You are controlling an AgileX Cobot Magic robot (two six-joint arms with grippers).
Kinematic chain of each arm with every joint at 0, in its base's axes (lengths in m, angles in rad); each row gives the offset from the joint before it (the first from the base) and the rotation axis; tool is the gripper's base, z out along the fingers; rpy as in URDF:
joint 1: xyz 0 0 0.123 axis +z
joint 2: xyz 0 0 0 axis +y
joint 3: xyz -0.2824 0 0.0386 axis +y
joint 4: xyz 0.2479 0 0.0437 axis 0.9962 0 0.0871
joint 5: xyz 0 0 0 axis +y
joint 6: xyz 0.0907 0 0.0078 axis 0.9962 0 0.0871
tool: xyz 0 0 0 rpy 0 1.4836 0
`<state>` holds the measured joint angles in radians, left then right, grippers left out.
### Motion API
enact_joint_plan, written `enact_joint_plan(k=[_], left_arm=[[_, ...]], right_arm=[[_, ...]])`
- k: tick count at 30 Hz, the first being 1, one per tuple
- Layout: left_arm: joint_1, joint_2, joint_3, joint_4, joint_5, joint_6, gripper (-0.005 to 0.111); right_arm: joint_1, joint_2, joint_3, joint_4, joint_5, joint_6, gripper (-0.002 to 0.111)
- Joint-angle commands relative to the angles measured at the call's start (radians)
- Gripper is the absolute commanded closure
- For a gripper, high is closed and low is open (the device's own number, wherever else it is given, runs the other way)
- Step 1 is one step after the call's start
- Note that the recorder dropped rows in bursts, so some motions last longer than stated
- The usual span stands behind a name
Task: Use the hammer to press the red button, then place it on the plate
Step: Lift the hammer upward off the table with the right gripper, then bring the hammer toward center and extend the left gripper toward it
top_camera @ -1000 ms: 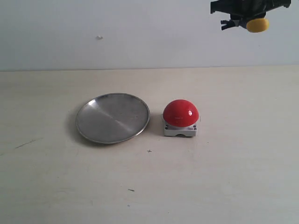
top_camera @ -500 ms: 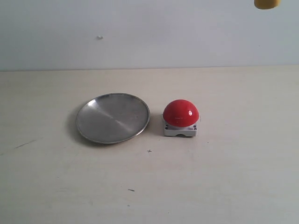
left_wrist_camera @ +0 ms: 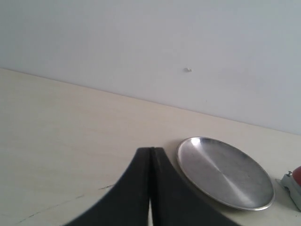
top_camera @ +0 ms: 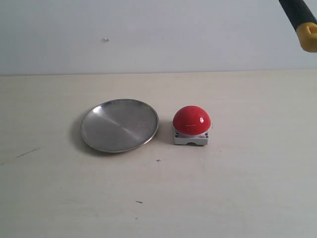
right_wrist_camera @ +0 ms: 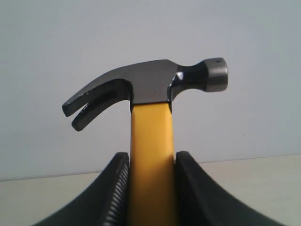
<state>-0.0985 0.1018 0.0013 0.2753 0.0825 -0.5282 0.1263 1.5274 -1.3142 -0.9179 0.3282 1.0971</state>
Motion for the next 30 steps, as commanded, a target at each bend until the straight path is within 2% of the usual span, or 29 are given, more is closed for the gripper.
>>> enact_joint_plan(k=[1, 3, 6, 7, 8, 11, 17, 20, 25, 30], left_arm=[[-0.005, 0.003, -0.001, 0.000, -0.001, 0.000, 0.107], [-0.005, 0.003, -0.001, 0.000, -0.001, 0.000, 0.107], [-0.005, 0.003, -0.001, 0.000, -0.001, 0.000, 0.107], [-0.005, 0.003, -0.001, 0.000, -0.001, 0.000, 0.107], [-0.005, 0.003, -0.001, 0.000, -0.001, 0.000, 0.107], [-0.005, 0.003, -0.001, 0.000, -0.001, 0.000, 0.107], [-0.005, 0.003, -0.001, 0.002, -0.001, 0.000, 0.107], [-0.005, 0.003, -0.001, 0.002, -0.001, 0.000, 0.107], [-0.005, 0.003, -0.001, 0.000, -0.044, -0.011, 0.107], [-0.005, 0.003, -0.001, -0.006, -0.144, -0.315, 0.107]], right_arm=[[0.002, -0.141, 0.162, -0.201, -0.107, 0.177, 0.108], [0.002, -0.190, 0.235, -0.347, -0.135, 0.340, 0.108], [0.002, -0.264, 0.344, -0.646, -0.161, 0.702, 0.108], [0.002, -0.308, 0.414, -0.827, -0.133, 0.953, 0.108], [0.002, -0.325, 0.441, -0.827, -0.095, 0.996, 0.108], [0.086, -0.405, 0.566, -0.827, 0.075, 1.020, 0.108], [0.268, -0.426, 0.681, -0.827, 0.118, 1.016, 0.108], [0.327, -0.426, 0.787, -0.827, 0.276, 1.023, 0.108], [0.442, -0.426, 0.870, -0.827, 0.343, 1.023, 0.108], [0.550, -0.424, 0.868, -0.827, 0.401, 1.023, 0.108]])
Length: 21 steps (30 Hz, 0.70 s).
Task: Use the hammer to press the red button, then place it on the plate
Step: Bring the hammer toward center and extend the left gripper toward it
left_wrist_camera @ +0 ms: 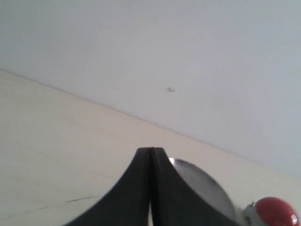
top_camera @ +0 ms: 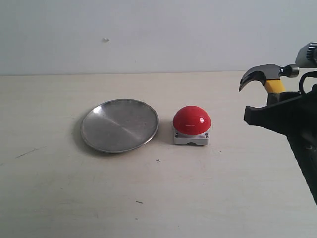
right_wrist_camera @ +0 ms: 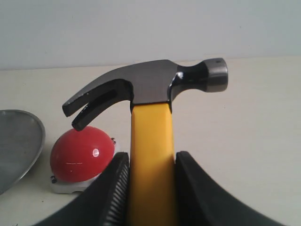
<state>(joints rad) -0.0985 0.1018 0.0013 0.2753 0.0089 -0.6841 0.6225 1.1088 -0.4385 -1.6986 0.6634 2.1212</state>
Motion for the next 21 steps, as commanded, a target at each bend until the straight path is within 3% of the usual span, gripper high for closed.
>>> enact_joint_plan(k=[1, 4, 7, 13, 16, 21], left_arm=[[-0.012, 0.003, -0.001, 0.021, -0.134, -0.239, 0.107], [-0.041, 0.005, -0.001, 0.173, -0.391, -0.361, 0.107], [-0.055, 0.031, -0.014, 0.383, -0.649, -0.587, 0.107], [-0.052, 0.252, -0.220, 0.828, -0.782, -0.981, 0.107], [-0.052, 0.424, -0.283, 0.866, -0.857, -1.027, 0.103], [-0.052, 0.781, -0.330, 0.875, -1.069, -1.018, 0.083]], right_arm=[[0.088, -0.001, -0.008, -0.046, 0.129, -0.001, 0.108], [0.115, 0.015, -0.015, -0.046, 0.247, -0.001, 0.108], [0.115, 0.038, -0.039, -0.046, 0.266, -0.001, 0.108], [0.115, 0.097, -0.103, -0.046, 0.248, -0.001, 0.108], [0.115, 0.114, -0.132, -0.046, 0.246, -0.001, 0.108], [0.115, 0.114, -0.172, -0.046, 0.223, -0.001, 0.108]])
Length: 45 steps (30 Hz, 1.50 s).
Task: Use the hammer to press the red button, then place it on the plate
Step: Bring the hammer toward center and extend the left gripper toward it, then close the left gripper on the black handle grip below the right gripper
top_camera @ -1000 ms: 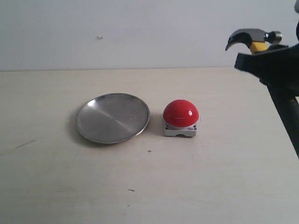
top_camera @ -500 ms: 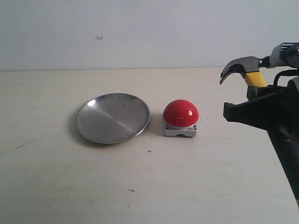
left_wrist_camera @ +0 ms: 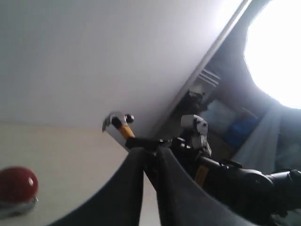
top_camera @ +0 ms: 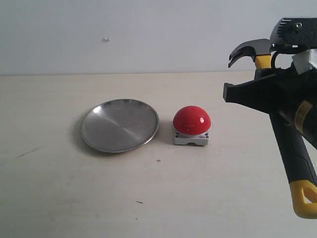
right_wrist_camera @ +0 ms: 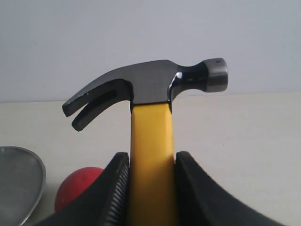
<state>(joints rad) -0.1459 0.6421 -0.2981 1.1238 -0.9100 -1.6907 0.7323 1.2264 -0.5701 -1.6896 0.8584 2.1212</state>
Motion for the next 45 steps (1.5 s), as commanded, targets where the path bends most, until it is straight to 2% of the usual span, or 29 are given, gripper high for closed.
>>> enact_joint_plan(k=[1, 4, 6, 10, 14, 17, 20, 27, 32, 40, 45], left_arm=[[-0.010, 0.318, -0.033, 0.026, -0.200, 0.003, 0.078], [-0.059, 0.526, -0.053, 0.015, -0.311, 0.067, 0.067], [-0.119, 0.644, -0.075, -0.007, -0.311, 0.118, 0.062], [-0.289, 0.853, -0.146, -0.112, -0.311, 0.209, 0.062], [-0.443, 0.991, -0.238, -0.225, -0.311, 0.246, 0.062], [-0.528, 1.060, -0.315, -0.282, -0.311, 0.255, 0.062], [-0.590, 1.103, -0.402, -0.291, -0.230, 0.255, 0.062], [-0.672, 1.149, -0.517, -0.304, -0.170, 0.245, 0.062], [-0.722, 1.151, -0.546, -0.379, -0.099, 0.245, 0.062], [-0.766, 1.151, -0.589, -0.399, -0.031, 0.247, 0.062], [-0.783, 1.151, -0.589, -0.483, 0.025, 0.256, 0.062]], right_arm=[[0.005, -0.003, -0.046, -0.055, 0.023, -0.001, 0.108], [0.005, -0.003, -0.055, -0.055, -0.020, -0.001, 0.108], [0.005, -0.003, -0.062, -0.055, -0.036, -0.001, 0.108], [0.005, -0.003, -0.066, -0.055, -0.070, -0.001, 0.108], [0.005, -0.003, -0.066, -0.055, -0.073, -0.001, 0.108], [0.005, -0.003, -0.066, -0.055, -0.082, -0.001, 0.108], [0.005, -0.003, -0.066, -0.055, -0.098, -0.001, 0.108], [0.005, -0.003, -0.066, -0.055, -0.104, -0.001, 0.108], [0.005, -0.003, -0.066, -0.055, -0.106, -0.038, 0.108], [0.005, -0.003, -0.066, -0.055, -0.129, -0.053, 0.108], [0.005, -0.003, -0.066, -0.055, -0.129, -0.051, 0.108]])
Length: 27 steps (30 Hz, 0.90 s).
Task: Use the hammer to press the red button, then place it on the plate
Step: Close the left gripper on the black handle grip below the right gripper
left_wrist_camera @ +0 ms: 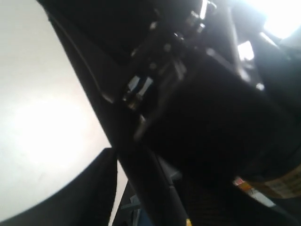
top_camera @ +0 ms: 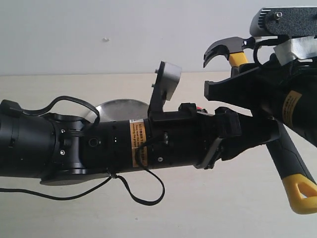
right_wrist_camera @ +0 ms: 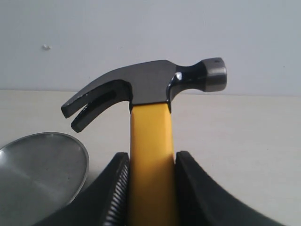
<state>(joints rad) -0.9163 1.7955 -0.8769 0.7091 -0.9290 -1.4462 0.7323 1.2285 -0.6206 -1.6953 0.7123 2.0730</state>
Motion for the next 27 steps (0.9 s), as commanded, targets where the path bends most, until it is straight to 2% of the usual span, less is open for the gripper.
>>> enact_joint_plan(k=[1, 10, 16, 27], left_arm=[[-0.012, -0.002, -0.010, -0.070, 0.046, 0.011, 0.062], [-0.016, -0.002, -0.010, -0.070, 0.046, 0.011, 0.062], [-0.032, -0.002, -0.010, -0.105, 0.103, 0.008, 0.062], [-0.038, -0.002, -0.010, -0.141, 0.079, 0.034, 0.062]], right_arm=[[0.005, -0.005, -0.015, -0.049, 0.017, -0.003, 0.108], [0.005, -0.005, -0.015, -0.049, 0.014, 0.051, 0.108], [0.005, -0.005, -0.015, -0.049, 0.007, 0.051, 0.108], [0.005, -0.005, -0.015, -0.049, -0.011, 0.051, 0.108]])
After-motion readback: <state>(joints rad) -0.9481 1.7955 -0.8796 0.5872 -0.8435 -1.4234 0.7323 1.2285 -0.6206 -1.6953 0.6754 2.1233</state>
